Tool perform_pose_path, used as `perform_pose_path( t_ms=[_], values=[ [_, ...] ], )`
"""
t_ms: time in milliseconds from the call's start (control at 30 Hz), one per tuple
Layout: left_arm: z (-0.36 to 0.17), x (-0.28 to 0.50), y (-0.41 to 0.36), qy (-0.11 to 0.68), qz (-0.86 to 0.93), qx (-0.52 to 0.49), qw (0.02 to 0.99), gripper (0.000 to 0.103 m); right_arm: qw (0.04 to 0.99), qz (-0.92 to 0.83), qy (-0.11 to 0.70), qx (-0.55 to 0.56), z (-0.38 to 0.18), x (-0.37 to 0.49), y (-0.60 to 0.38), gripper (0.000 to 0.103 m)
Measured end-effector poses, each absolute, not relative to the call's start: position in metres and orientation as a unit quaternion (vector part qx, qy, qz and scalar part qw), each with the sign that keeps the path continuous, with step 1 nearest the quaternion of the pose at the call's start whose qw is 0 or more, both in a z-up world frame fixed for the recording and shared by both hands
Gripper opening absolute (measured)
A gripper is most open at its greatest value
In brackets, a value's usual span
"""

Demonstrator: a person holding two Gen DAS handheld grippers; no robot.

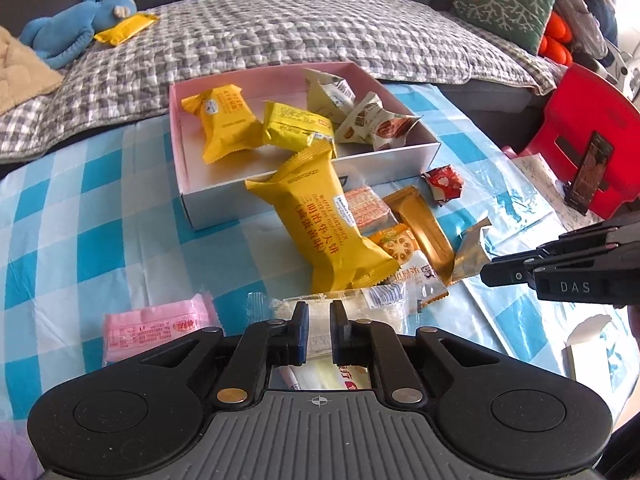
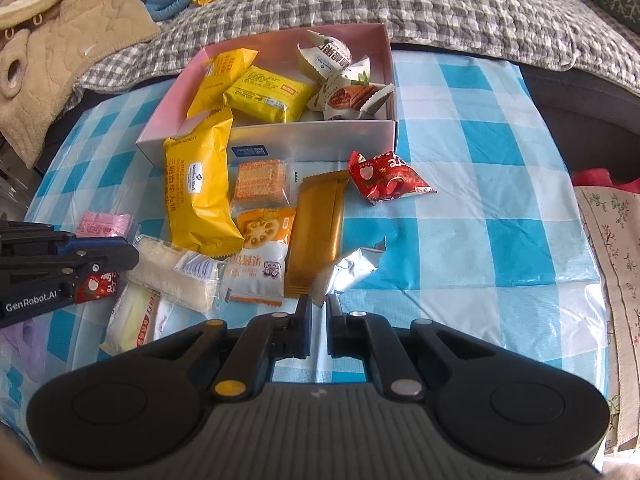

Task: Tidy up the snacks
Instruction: 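Grasp the clear bread pack with the left tool while the right tool grasps a silver wrapper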

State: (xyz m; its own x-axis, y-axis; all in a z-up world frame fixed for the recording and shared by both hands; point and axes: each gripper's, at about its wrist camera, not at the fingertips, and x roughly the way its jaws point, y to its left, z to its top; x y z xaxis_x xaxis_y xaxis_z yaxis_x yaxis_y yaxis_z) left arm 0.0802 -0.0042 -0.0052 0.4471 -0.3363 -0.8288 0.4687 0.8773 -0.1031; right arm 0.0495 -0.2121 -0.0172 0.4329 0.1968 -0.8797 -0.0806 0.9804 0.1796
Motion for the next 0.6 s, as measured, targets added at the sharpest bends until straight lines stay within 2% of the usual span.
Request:
perform_pose_path(
  t_ms=[200,267,333,400,433,500,600],
  values=[
    [-0.015,0.078,-0.029,0.440,-0.300,0.174,0.828,0.037,0.847,0.084,0.522,0.060,-0.015,0.050,-0.213,0.006],
    [-0.018,0.079,-0.038,0.427,-0.317,0.218,0.818,0.054,0.846,0.091,0.523,0.057,-0.014,0.050,-0.212,0.006],
    [-0.022,0.081,-0.045,0.424,-0.332,0.240,0.808,0.061,0.842,0.099,0.527,0.058,-0.014,0.052,-0.211,0.006],
    [-0.025,0.081,-0.050,0.428,-0.351,0.255,0.793,0.065,0.838,0.099,0.534,0.060,-0.016,0.054,-0.213,0.013],
    [-0.027,0.080,-0.052,0.431,-0.357,0.263,0.786,0.066,0.836,0.097,0.537,0.060,-0.018,0.054,-0.214,0.023],
    [-0.031,0.075,-0.056,0.435,-0.366,0.283,0.773,0.072,0.835,0.085,0.541,0.062,-0.021,0.057,-0.218,0.031],
    [-0.039,0.068,-0.060,0.440,-0.366,0.305,0.761,0.072,0.831,0.074,0.545,0.080,-0.023,0.062,-0.226,0.043]
  ],
)
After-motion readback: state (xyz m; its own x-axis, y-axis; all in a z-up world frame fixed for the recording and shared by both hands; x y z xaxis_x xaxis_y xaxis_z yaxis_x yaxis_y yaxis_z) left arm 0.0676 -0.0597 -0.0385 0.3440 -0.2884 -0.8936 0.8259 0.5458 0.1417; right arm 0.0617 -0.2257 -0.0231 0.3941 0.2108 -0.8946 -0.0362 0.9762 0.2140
